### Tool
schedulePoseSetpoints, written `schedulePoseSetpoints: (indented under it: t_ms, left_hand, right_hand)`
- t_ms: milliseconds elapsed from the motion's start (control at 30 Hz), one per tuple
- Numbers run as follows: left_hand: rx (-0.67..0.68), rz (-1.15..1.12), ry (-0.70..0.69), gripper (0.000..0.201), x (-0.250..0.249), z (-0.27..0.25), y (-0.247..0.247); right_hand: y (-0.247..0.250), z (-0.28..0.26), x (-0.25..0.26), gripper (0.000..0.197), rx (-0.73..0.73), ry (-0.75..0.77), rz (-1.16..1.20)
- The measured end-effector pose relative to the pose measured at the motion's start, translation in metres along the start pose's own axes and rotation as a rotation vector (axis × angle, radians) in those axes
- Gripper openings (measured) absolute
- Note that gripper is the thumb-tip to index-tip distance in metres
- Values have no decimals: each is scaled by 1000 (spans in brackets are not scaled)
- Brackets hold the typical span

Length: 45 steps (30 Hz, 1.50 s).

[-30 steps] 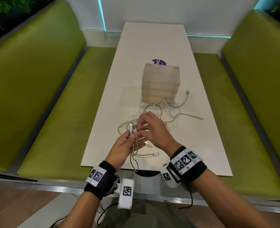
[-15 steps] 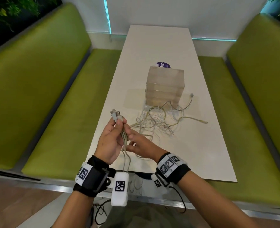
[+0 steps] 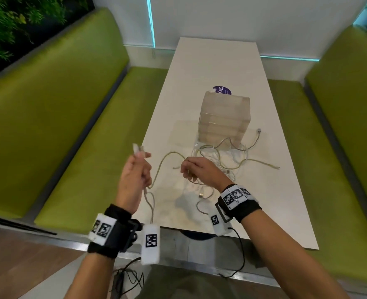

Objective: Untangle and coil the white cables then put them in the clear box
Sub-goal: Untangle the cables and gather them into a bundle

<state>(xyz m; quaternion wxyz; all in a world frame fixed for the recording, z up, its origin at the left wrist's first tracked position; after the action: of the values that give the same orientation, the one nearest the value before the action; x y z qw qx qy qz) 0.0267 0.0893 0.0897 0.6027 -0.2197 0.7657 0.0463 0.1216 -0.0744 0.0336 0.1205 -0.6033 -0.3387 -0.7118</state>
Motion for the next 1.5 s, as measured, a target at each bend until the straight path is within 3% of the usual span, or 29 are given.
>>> schedulePoseSetpoints:
  t_ms: [100,233,333,433,567,667,800,867,1000,1167,1367,1500]
  left_hand:
    - [4,193,68,22,34,13,-18]
    - [60,119,139,32,51,25,-34]
    - [147,124,167,27,53,29,-47]
    - [69,134,133,27,47,34,-45]
    - [-7,17,25,24,24,30,-36]
    - [-44,-172,-33,28,-5,24,-19]
    - [-88,-284,-93,29,-28,21,7]
    - [-108,-213,-87,28,-21,23,13]
    - [-113,172,13,23,18,37,-3]
    - [52,503,80,34,60,50,-53]
    - [210,701,12,33,61,46,-86]
    - [135,666,-48,35,39,40,-86]
  right_hand:
    - [-4,-1,15,28,36,56,-12]
    - [-17,-6,24,25,170,105,-121]
    - [-17,-8,23,21,158,107,-154]
    - [-21,-6,18,13,165,87,-147]
    - [-21,0,-21,8,240,-7,-354]
    - [4,4,-53,11,124,-86,-414]
    - [30,7,-56,18,-24,-63,-356]
    - [36,9,-52,19,-63,-39,-344]
    - [39,9,-35,18,-125,43,-416]
    - [26,6,-3,19,-62,157,-506]
    - [35,5,-5,23,-77,98,-563]
    - [36,5,-14,18,-117,92,-561]
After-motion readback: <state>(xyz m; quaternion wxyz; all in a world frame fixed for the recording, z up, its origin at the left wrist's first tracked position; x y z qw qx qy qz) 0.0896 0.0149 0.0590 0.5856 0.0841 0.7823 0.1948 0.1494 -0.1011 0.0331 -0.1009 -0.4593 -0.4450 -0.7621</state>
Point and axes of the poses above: each hand's wrist, its own z-axis towards the middle knuckle, its own y-axis out of the back of the hand, x = y × z, the point moved 8 cm from there along z, towards the middle knuckle, and after that the axes turned 9 degrees about y, right-handed, at the moved point
